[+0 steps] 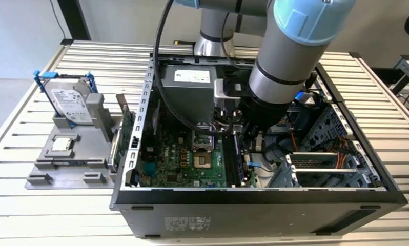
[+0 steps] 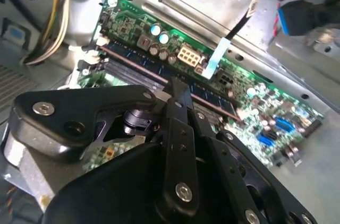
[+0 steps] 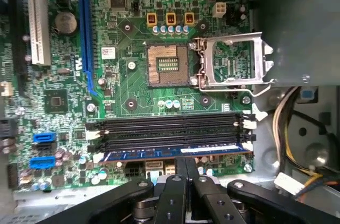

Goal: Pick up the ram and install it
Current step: 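Press down the ram until it locks into place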

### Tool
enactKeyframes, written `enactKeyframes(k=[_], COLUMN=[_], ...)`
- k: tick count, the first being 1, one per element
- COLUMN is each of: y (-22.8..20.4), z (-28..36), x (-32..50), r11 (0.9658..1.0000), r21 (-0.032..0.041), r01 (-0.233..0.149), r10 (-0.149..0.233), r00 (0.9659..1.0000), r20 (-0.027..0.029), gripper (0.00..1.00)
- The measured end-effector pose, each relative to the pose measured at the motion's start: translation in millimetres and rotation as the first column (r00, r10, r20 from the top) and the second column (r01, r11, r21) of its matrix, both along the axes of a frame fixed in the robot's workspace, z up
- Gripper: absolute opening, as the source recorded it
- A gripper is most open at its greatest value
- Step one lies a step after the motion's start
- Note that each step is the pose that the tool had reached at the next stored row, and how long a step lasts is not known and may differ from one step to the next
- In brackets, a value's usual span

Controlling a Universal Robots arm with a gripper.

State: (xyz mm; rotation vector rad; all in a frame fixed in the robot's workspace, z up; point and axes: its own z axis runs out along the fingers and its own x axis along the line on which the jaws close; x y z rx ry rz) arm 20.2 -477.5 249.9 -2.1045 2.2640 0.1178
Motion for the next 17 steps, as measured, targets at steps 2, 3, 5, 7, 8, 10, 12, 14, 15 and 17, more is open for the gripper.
enactKeyframes(k=[2,3,5,7,8,10,12,14,15,17], y=[0.0,0.0,0.0,0.0,0.0,0.0,0.0,0.0,0.0,0.0], z=[9.2,13.7,22.9,32.1,36.0,38.4,38.4,38.5,38.5,38.5], x=[0.1,0.1,0.0,0.0,0.0,0.1,0.1,0.1,0.1,0.1], r11=[1.0,1.0,1.0,1.0,1.0,1.0,1.0,1.0,1.0,1.0], r21=[-0.0001,-0.0002,-0.0001,-0.0003,-0.0002,-0.0004,-0.0006,-0.0012,-0.0015,-0.0018], r01=[0.0,0.0,0.0,0.0,0.0,0.0,0.0,0.0,0.0,0.0], r10=[0.0,0.0,0.0,0.0,0.0,0.0,0.0,0.0,0.0,0.0], r00=[1.0,1.0,1.0,1.0,1.0,1.0,1.0,1.0,1.0,1.0], r20=[0.0,-0.0001,0.0,-0.0001,0.0,0.0,0.0,0.0,-0.0001,-0.0001], gripper=[0.0,0.0,0.0,0.0,0.0,0.0,0.0,0.0,0.0,0.0])
